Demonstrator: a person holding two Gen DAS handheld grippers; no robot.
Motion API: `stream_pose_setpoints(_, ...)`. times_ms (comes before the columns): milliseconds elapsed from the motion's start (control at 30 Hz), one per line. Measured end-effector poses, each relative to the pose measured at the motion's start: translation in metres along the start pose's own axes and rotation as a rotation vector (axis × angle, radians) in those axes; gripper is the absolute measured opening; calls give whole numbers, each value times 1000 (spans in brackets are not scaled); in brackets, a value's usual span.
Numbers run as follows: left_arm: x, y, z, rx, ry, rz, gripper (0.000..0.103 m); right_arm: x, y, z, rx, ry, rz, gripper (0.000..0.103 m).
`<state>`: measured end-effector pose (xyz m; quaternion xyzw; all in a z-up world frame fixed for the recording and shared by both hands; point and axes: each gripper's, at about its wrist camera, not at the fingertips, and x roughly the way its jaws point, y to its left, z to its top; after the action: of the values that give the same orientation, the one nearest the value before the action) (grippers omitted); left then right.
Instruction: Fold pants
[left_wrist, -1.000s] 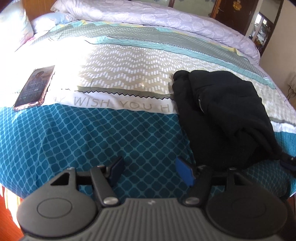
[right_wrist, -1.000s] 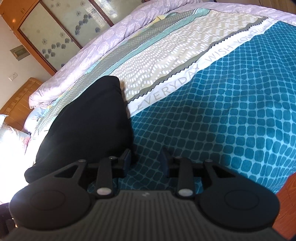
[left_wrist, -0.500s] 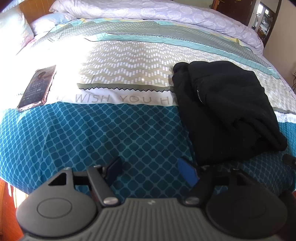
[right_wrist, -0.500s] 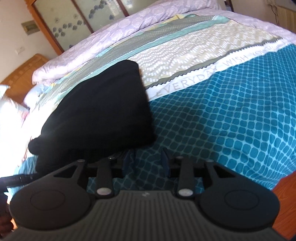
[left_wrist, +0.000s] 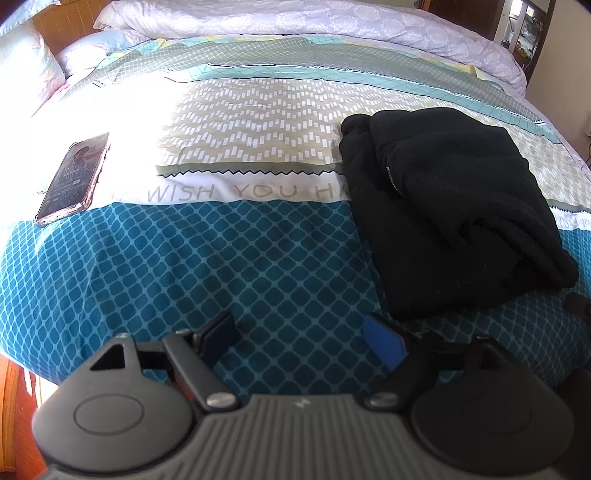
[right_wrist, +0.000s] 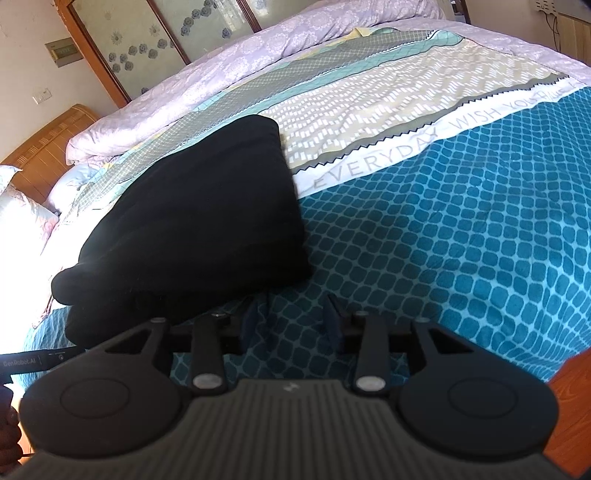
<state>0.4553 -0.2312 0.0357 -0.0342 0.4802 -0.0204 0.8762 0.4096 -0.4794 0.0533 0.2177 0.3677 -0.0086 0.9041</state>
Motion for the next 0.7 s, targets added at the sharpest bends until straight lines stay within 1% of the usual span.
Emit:
stream_pose_setpoints(167,1,0,0,-1,5,-4,84,0,0,0,-1,0,0,43)
stream_pose_setpoints(367,0,6,0,-40,25,-45,95,0,0,0,0,0,0,43)
stream_pose_setpoints(433,1,9,-1,-57,32,-59,101,0,0,0,0,0,1,43)
stream_pose_setpoints(467,1,10,-1,-65,34,-67,103,0,0,0,-1,0,1,43)
stream_pose_setpoints(600,-1,12,-3,-73,30,-78,103,1,0,0,-1,0,1,43)
stream_pose_setpoints(700,-2,10,-3,-55,31,-76,103,0,0,0,-1,0,1,43)
